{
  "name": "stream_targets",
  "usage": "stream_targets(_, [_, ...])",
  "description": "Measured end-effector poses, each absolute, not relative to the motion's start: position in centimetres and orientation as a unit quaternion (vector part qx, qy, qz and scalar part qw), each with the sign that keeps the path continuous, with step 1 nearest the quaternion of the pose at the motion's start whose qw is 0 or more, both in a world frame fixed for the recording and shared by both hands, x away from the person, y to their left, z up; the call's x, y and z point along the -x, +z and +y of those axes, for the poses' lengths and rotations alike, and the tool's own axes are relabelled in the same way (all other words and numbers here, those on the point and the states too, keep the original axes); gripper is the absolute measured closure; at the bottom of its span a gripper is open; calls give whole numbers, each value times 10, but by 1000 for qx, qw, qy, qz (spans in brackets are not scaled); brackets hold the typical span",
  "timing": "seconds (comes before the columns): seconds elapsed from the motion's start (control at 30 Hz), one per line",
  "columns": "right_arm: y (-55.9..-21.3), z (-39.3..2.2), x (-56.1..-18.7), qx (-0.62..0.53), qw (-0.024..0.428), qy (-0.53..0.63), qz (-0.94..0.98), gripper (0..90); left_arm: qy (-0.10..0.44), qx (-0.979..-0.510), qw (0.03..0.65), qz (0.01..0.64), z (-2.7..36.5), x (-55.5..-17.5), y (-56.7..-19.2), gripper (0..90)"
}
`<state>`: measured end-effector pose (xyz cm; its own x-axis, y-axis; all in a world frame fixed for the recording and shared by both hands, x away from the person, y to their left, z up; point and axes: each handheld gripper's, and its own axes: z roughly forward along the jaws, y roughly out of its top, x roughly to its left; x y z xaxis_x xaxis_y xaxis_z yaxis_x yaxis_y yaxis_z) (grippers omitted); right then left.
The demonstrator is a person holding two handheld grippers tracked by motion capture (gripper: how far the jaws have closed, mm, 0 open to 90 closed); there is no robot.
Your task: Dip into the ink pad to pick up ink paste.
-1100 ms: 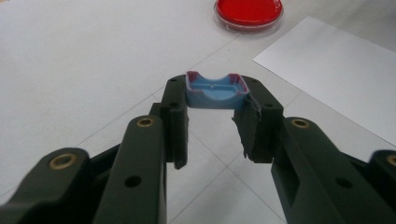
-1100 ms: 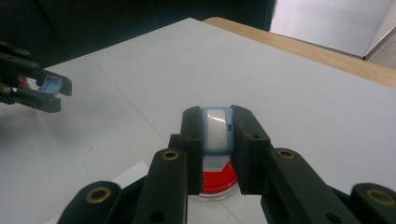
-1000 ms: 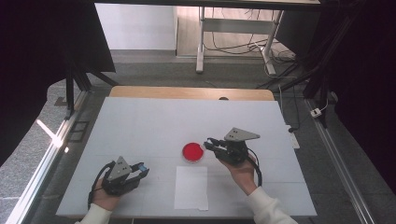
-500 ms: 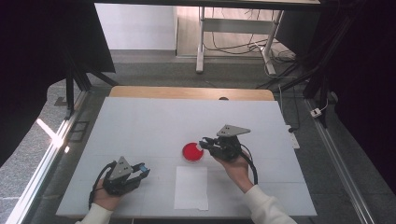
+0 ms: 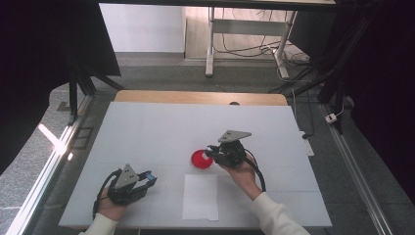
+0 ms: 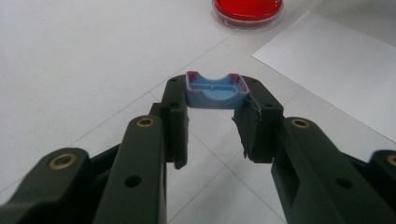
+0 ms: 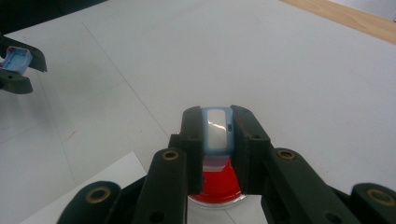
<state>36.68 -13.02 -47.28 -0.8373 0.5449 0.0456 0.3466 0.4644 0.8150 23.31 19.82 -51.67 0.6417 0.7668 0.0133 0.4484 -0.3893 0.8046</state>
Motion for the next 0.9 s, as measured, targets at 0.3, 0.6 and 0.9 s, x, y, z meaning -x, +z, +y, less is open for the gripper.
stream_targets(0.3, [-477,-119,-371,-251,114,422,864,749,196,-810,406,376,198,-233,-517,655])
stream_targets(0.6, [-479,-110,-377,-247,124,392,877,749,196,-810,406,376,199,-233,-517,655])
stream_targets(0.9, [-481,-107,-383,-247,129,375,884,749,196,-810,406,376,200,-233,-517,655])
